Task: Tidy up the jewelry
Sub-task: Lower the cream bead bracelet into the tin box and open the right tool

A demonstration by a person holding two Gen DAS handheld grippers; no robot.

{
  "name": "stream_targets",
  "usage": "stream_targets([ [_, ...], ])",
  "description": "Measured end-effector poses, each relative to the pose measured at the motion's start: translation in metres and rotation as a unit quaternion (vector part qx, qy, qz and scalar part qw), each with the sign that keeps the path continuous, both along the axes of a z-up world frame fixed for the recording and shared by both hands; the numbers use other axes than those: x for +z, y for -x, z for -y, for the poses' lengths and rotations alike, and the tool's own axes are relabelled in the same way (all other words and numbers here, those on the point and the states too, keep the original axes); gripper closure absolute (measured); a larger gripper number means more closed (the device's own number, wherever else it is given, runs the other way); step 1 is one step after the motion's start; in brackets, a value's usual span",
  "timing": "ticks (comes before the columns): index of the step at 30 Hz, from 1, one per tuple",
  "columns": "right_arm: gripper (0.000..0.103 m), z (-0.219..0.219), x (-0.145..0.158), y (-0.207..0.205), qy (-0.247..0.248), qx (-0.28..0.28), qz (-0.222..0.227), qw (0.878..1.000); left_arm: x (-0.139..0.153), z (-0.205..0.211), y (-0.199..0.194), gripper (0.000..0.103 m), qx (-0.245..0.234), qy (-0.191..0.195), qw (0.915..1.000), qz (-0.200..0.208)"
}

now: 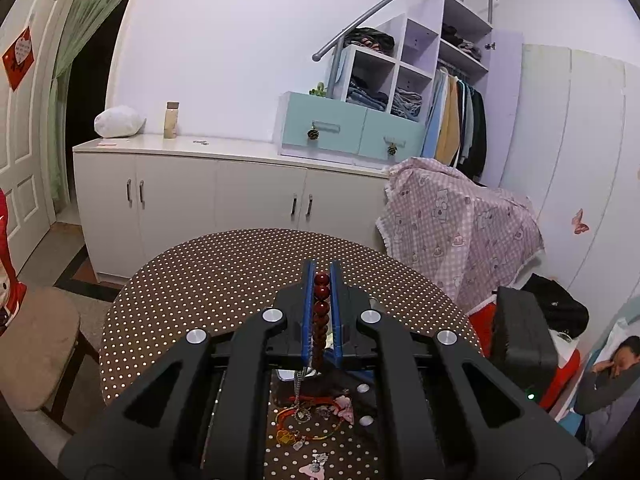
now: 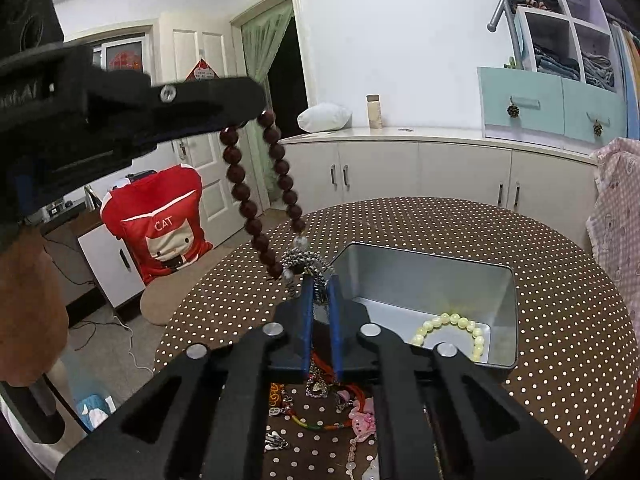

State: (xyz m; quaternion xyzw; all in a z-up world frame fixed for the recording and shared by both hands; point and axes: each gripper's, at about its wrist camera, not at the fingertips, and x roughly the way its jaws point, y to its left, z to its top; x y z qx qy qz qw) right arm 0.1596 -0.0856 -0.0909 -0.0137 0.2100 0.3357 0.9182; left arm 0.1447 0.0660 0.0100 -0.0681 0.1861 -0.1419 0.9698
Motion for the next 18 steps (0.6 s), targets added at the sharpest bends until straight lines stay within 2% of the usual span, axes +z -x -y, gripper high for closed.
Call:
stream_targets([
  [9,0.100,0.013,0.010,0.000,-0.005,-0.017,0.012,1.000,-0.003,-0.001,-0.002,0.095,0.008,-0.003,1.0000,-0.001],
  [18,0.102,0.033,0.035,0.005,-0.024,-0.031,0.042,0.998,-0.007,0.002,-0.007,0.095,0.008,-0.008,0.9999,-0.008],
])
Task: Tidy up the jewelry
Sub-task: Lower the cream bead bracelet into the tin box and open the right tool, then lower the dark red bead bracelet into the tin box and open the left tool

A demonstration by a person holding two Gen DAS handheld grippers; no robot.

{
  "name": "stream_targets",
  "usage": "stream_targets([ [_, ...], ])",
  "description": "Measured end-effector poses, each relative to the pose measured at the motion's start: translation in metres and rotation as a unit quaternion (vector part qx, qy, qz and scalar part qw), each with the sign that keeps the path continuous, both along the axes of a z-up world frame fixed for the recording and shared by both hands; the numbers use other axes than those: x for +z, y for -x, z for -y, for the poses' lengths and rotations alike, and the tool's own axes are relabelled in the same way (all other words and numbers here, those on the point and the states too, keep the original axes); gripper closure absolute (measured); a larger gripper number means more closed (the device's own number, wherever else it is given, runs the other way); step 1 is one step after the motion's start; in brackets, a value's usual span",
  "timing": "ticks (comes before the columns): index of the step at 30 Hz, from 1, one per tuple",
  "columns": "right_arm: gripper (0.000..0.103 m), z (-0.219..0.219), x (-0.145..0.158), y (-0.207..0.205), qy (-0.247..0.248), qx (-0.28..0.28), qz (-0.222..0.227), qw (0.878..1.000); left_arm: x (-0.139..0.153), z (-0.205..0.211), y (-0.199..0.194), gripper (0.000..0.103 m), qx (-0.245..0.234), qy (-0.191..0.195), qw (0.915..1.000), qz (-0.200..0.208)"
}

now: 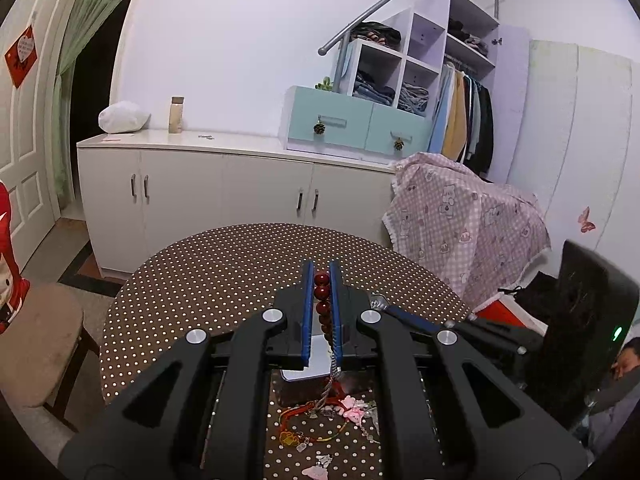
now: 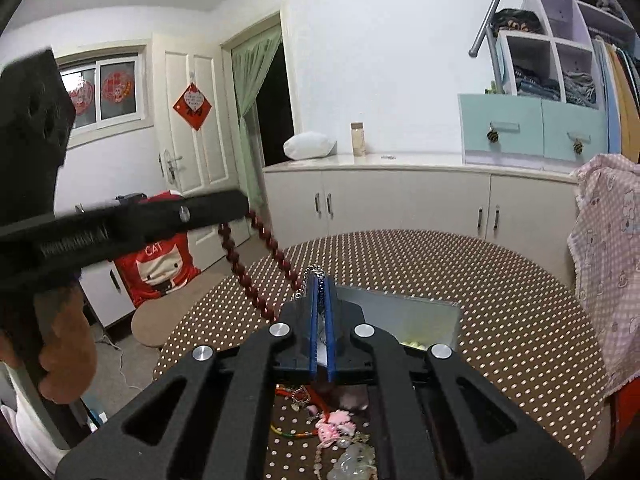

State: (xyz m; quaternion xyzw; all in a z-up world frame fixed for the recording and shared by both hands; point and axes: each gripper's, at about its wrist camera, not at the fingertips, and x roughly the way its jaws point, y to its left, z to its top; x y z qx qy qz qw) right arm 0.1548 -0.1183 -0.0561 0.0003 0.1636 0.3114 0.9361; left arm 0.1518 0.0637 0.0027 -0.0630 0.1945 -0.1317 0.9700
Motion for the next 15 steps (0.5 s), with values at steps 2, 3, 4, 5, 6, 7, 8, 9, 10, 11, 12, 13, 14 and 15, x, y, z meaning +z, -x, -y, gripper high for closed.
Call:
stream_targets([
  [2,0.102,0.005,0.006,0.000,-0.003,-0.004,0.005,1.000,0.001,0.002,-0.001,0.095,0.001,-0.003,1.0000,0.001],
  [3,0.102,0.007,0.009,0.000,-0.005,-0.005,0.009,1.000,0.001,0.002,-0.001,0.095,0.001,-0.003,1.0000,0.001],
  [4,0.102,0.010,0.015,0.000,-0.007,-0.007,0.015,1.000,0.002,0.002,-0.002,0.095,0.001,-0.003,1.0000,0.001],
  [5,0.102,0.011,0.018,0.001,-0.008,-0.008,0.020,1.000,0.002,0.002,-0.002,0.095,0.001,-0.002,1.0000,0.002],
  [6,0.102,0.013,0.022,0.001,-0.008,-0.011,0.026,1.000,0.003,0.002,-0.002,0.095,0.001,-0.003,1.0000,0.002],
  [7,0.102,0.015,0.026,0.001,-0.009,-0.014,0.031,0.999,0.003,0.003,-0.002,0.095,0.001,-0.004,1.0000,0.004],
  [8,0.102,0.018,0.031,0.001,-0.011,-0.016,0.037,0.999,0.005,0.004,-0.003,0.095,0.001,-0.005,1.0000,0.006],
  [9,0.102,0.021,0.035,0.001,-0.011,-0.018,0.041,0.999,0.007,0.005,-0.003,0.095,0.001,-0.006,0.9999,0.008],
  [10,0.102,0.023,0.040,0.000,-0.012,-0.021,0.047,0.999,0.009,0.005,-0.003,0.095,0.000,-0.007,0.9999,0.010],
  [11,0.102,0.025,0.044,0.000,-0.011,-0.023,0.053,0.998,0.010,0.006,-0.004,0.095,0.001,-0.008,0.9999,0.012],
  [12,0.102,0.026,0.048,-0.001,-0.011,-0.025,0.058,0.998,0.012,0.007,-0.004,0.095,0.000,-0.008,0.9999,0.015],
  [13,0.102,0.027,0.049,-0.001,-0.010,-0.027,0.061,0.998,0.013,0.007,-0.004,0.095,-0.001,-0.008,0.9998,0.016],
  [14,0.102,0.027,0.053,-0.002,-0.008,-0.029,0.067,0.997,0.016,0.008,-0.005,0.095,-0.002,-0.009,0.9998,0.020],
  [15,0.102,0.028,0.056,-0.003,-0.006,-0.031,0.072,0.997,0.018,0.010,-0.005,0.095,-0.002,-0.011,0.9997,0.022],
])
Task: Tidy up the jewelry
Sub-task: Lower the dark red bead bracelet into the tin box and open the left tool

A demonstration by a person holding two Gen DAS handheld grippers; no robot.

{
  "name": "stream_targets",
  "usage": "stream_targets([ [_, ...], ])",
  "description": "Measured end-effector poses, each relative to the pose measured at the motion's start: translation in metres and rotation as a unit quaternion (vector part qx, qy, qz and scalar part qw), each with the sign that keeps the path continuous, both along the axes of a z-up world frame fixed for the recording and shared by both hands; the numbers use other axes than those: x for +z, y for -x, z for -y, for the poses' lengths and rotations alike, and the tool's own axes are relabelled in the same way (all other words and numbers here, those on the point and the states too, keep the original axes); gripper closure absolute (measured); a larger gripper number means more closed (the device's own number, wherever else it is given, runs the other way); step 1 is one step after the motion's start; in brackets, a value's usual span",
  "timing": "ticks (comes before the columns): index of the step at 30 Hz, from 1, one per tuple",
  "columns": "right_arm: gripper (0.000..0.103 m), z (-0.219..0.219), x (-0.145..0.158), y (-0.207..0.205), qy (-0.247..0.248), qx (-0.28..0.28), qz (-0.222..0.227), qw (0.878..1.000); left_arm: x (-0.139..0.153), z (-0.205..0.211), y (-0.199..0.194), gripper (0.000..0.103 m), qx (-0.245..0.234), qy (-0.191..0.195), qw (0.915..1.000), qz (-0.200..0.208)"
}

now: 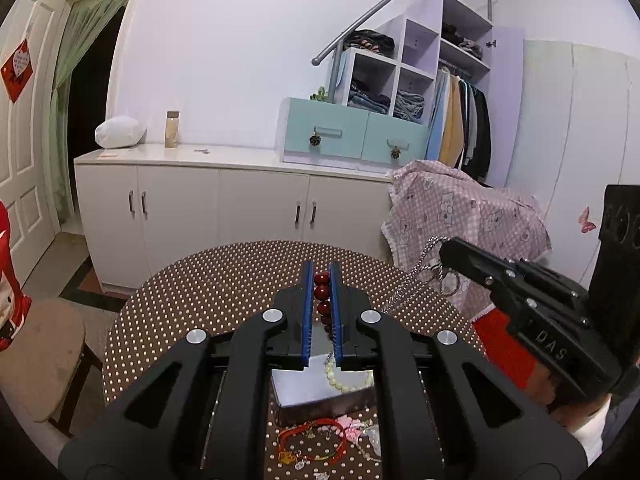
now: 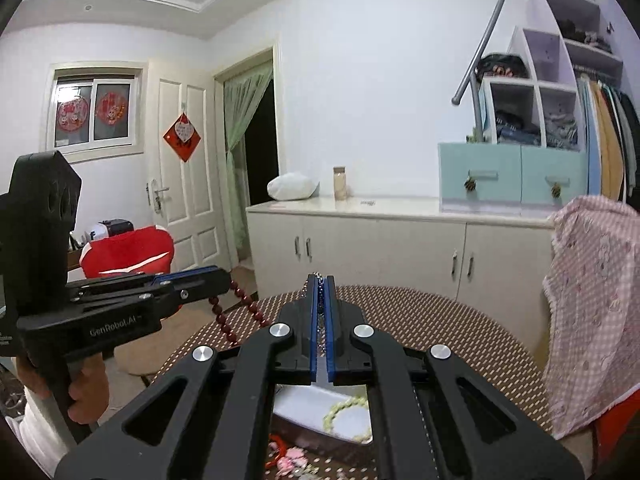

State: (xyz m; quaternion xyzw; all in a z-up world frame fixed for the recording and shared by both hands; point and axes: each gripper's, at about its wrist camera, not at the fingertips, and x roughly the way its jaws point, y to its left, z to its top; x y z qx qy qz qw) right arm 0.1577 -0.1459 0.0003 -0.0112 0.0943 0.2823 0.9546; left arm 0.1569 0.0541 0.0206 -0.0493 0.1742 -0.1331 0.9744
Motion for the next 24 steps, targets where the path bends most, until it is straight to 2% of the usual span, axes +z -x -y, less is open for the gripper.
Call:
stream_targets([
  [9,0.102,0.002,0.010,-0.010,0.006,-0.004,0.014,1.000,0.009,0.007,-0.005,0.095,-0.002,-0.013,0.9998,0.014],
  [24,0.102,-0.001,-0.030,-0.028,0.019,-0.009,-0.048,0.999,-0.017,0.009,-0.033,0.095,0.006,-0.020,0.9992,-0.034],
])
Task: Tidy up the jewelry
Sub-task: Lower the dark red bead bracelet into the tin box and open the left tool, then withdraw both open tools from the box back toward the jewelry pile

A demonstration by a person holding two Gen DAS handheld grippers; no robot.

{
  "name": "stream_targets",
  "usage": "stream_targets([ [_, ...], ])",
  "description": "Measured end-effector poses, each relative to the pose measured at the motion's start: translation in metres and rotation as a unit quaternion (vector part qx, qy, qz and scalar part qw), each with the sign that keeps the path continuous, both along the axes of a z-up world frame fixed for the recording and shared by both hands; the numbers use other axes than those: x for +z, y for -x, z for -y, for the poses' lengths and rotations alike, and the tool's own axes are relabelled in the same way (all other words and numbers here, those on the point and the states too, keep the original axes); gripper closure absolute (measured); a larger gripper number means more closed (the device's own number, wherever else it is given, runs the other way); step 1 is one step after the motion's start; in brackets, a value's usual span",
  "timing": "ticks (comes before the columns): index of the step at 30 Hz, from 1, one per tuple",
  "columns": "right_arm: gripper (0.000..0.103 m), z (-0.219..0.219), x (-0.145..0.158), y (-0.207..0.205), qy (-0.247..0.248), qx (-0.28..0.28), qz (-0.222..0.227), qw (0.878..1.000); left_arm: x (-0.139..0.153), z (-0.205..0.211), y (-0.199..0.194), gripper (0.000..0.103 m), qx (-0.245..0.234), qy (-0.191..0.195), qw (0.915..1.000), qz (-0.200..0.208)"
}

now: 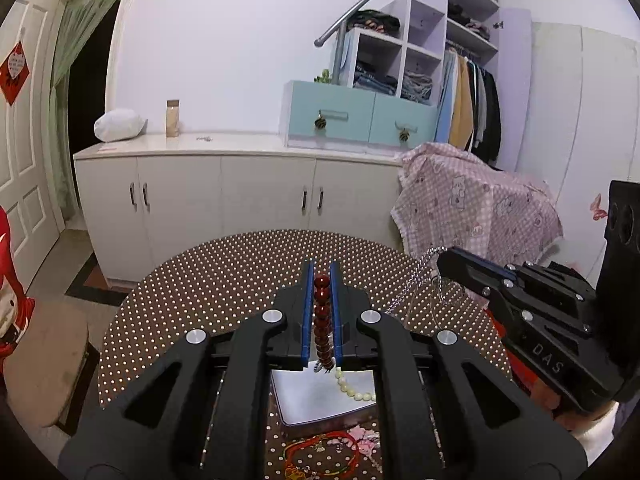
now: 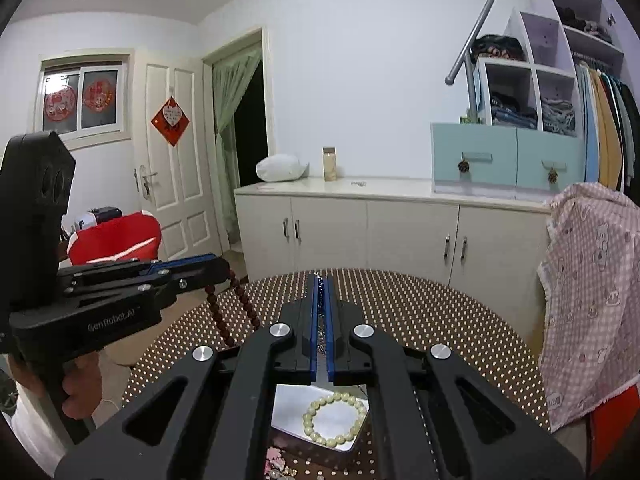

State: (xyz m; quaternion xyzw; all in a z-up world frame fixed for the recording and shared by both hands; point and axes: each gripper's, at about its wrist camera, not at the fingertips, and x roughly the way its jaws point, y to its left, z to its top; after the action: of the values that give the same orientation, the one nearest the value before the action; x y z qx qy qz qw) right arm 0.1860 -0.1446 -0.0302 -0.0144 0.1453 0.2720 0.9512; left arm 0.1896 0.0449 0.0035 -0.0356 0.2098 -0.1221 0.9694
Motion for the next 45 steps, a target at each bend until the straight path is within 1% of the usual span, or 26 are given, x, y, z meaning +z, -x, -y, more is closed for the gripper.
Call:
stream_targets([
  [4,0.102,-0.001,-0.015,-0.004,0.005,-0.002,-0.024,1.000,-0.005,-0.001,-0.004,0.095,0.000,-0.002,1.0000,-0.006],
  [8,0.101,-0.004,-0.023,-0.006,0.012,0.004,-0.037,0.999,-0.008,0.002,-0.005,0.094,-0.003,-0.009,0.9999,-0.012],
  [13,0.100,-0.002,-0.026,-0.005,0.014,0.002,-0.047,0.999,-0.014,0.007,-0.006,0.094,-0.003,-0.023,0.9995,-0.023],
  [15,0.100,0.000,-0.026,-0.005,0.012,0.001,-0.051,0.999,-0.017,0.006,-0.007,0.091,-0.001,-0.026,0.9992,-0.031],
  [16,0.099,0.001,-0.026,-0.005,0.012,-0.001,-0.054,0.998,-0.018,0.006,-0.008,0.078,0.000,-0.025,0.9991,-0.034],
  [17,0.098,0.002,-0.027,-0.006,0.012,-0.003,-0.055,0.998,-0.019,0.005,-0.007,0.050,0.001,-0.024,0.9991,-0.035],
  [18,0.097,0.002,-0.027,-0.005,0.013,-0.005,-0.057,0.998,-0.020,0.004,-0.006,0.039,0.001,-0.020,0.9993,-0.031],
  [19,0.096,0.003,-0.027,-0.006,0.013,-0.005,-0.059,0.998,-0.021,0.003,-0.004,0.037,0.000,-0.017,0.9995,-0.026],
  [21,0.091,0.003,-0.029,-0.005,0.015,-0.006,-0.062,0.998,-0.021,0.003,-0.004,0.037,-0.002,-0.020,0.9994,-0.029],
  [22,0.085,0.003,-0.029,-0.005,0.015,-0.009,-0.064,0.998,-0.022,0.002,-0.004,0.037,-0.001,-0.020,0.9993,-0.030],
  [24,0.062,0.005,-0.029,-0.004,0.015,-0.019,-0.066,0.998,-0.024,0.002,-0.004,0.037,0.002,-0.023,0.9991,-0.034],
  [25,0.045,0.006,-0.029,-0.002,0.012,-0.026,-0.061,0.998,-0.025,0.001,-0.004,0.037,0.003,-0.023,0.9991,-0.035],
  [26,0.042,0.007,-0.028,-0.001,0.010,-0.028,-0.056,0.998,-0.025,0.001,-0.004,0.037,0.003,-0.022,0.9991,-0.037],
  [28,0.041,0.007,-0.026,0.001,0.010,-0.024,-0.053,0.998,-0.027,-0.001,-0.002,0.037,0.003,-0.021,0.9991,-0.038],
  [31,0.037,0.007,-0.023,0.003,0.013,-0.027,-0.049,0.998,-0.027,-0.001,-0.002,0.037,0.007,-0.021,0.9989,-0.041],
  [35,0.034,0.009,-0.022,0.006,0.014,-0.029,-0.047,0.998,-0.029,-0.004,0.003,0.037,0.008,-0.019,0.9989,-0.041],
  [42,0.033,0.011,-0.022,0.011,0.015,-0.032,-0.047,0.998,-0.031,-0.006,0.010,0.037,0.011,-0.019,0.9988,-0.043],
  [45,0.033,0.012,-0.023,0.016,0.015,-0.034,-0.046,0.998,-0.034,-0.007,0.017,0.034,0.008,-0.020,0.9989,-0.041],
])
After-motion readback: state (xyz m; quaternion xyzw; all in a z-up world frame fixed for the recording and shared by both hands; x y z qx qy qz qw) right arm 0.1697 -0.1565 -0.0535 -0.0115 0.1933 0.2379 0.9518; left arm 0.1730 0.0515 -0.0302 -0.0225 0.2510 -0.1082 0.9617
